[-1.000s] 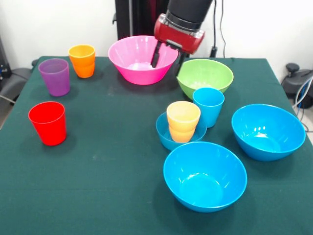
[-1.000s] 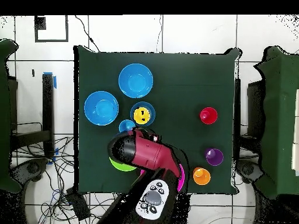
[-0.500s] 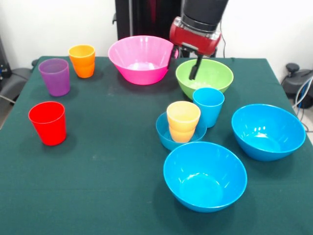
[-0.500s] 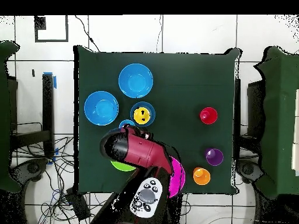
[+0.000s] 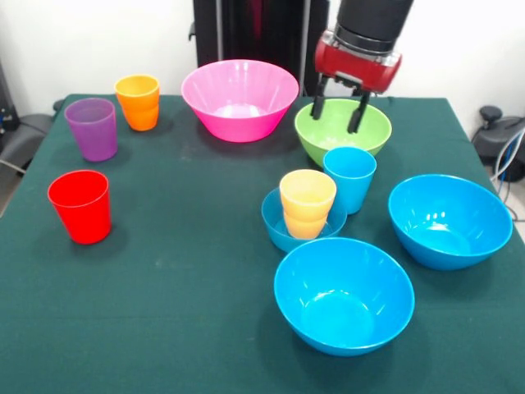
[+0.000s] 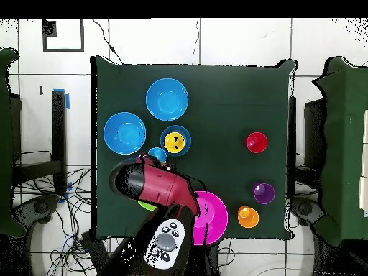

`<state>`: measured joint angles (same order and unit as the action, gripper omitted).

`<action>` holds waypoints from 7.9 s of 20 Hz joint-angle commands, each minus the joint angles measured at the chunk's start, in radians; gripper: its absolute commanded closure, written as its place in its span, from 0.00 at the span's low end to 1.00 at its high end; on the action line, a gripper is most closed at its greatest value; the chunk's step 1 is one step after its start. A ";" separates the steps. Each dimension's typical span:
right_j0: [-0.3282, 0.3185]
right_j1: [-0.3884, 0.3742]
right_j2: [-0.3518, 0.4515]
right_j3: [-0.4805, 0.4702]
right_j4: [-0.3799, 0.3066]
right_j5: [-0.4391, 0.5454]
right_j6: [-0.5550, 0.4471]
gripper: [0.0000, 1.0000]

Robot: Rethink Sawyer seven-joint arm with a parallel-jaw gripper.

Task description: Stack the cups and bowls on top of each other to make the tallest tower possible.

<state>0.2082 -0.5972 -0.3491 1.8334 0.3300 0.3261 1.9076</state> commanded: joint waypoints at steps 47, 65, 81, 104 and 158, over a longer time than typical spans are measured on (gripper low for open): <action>-0.082 0.215 0.302 0.006 0.092 -0.223 0.266 0.00; 0.051 0.227 0.138 -0.140 0.098 0.022 0.253 1.00; 0.057 0.178 0.151 -0.111 0.093 0.072 0.260 1.00; -0.067 0.147 0.366 -0.002 0.226 0.143 0.239 1.00; 0.121 0.136 0.166 -0.058 0.205 0.207 0.394 0.00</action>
<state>0.3378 -0.4213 -0.2356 1.7812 0.5498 0.4389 2.1270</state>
